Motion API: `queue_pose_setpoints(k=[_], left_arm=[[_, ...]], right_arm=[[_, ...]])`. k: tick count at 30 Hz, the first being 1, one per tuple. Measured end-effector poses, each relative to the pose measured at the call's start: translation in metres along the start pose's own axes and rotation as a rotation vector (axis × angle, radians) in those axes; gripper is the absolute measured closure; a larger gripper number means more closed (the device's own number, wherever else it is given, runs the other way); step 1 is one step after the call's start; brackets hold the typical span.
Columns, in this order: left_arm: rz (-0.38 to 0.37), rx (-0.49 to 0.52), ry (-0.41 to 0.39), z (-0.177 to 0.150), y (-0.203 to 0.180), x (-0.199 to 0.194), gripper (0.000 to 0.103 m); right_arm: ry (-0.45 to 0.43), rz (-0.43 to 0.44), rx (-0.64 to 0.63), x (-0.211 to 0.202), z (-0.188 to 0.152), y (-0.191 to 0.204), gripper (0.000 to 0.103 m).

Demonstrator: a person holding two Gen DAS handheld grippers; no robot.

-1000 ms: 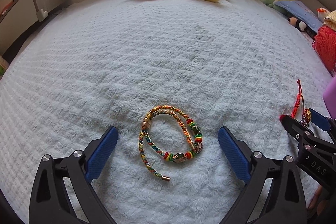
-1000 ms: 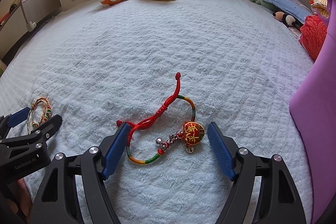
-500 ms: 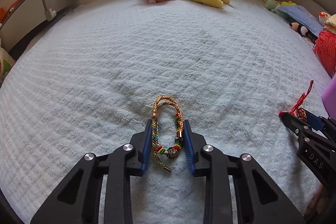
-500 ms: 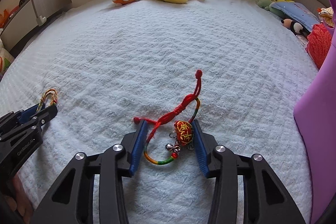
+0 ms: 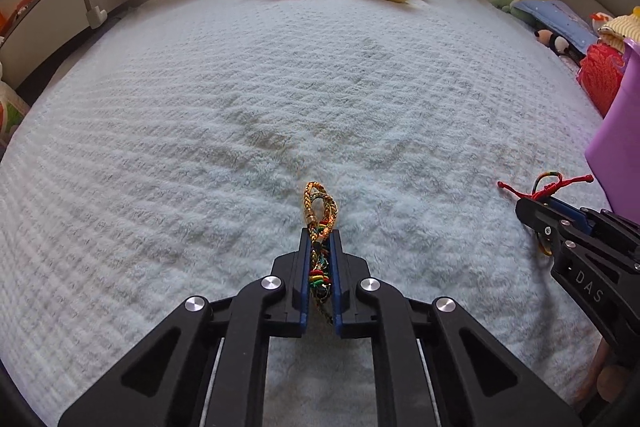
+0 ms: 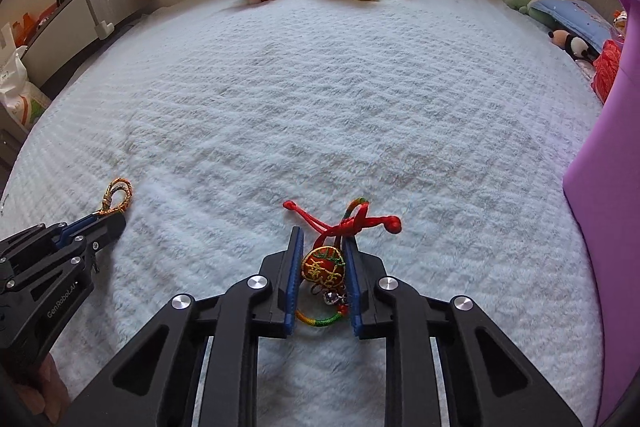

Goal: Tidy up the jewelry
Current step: 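Carry the beaded bracelet and red charm bracelet over the pink tub with both tools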

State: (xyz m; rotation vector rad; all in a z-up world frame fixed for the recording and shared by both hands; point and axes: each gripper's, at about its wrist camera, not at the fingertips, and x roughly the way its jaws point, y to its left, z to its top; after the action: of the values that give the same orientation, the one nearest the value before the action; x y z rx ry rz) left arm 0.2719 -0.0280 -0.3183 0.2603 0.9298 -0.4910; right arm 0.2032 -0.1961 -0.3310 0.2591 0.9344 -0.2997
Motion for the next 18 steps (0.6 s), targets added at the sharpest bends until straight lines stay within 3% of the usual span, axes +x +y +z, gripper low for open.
queue_pose_setpoints(k=[9, 18], left_arm=[[-0.025, 0.026, 0.033, -0.016, -0.002, -0.052, 0.094], [-0.065, 0.094, 0.077, -0.023, -0.008, -0.137, 0.094]], right_arm=[[0.052, 0.040, 0.026, -0.053, -0.028, 0.014, 0.084], [0.116, 0.057, 0.012, -0.154, -0.056, 0.030, 0.084]])
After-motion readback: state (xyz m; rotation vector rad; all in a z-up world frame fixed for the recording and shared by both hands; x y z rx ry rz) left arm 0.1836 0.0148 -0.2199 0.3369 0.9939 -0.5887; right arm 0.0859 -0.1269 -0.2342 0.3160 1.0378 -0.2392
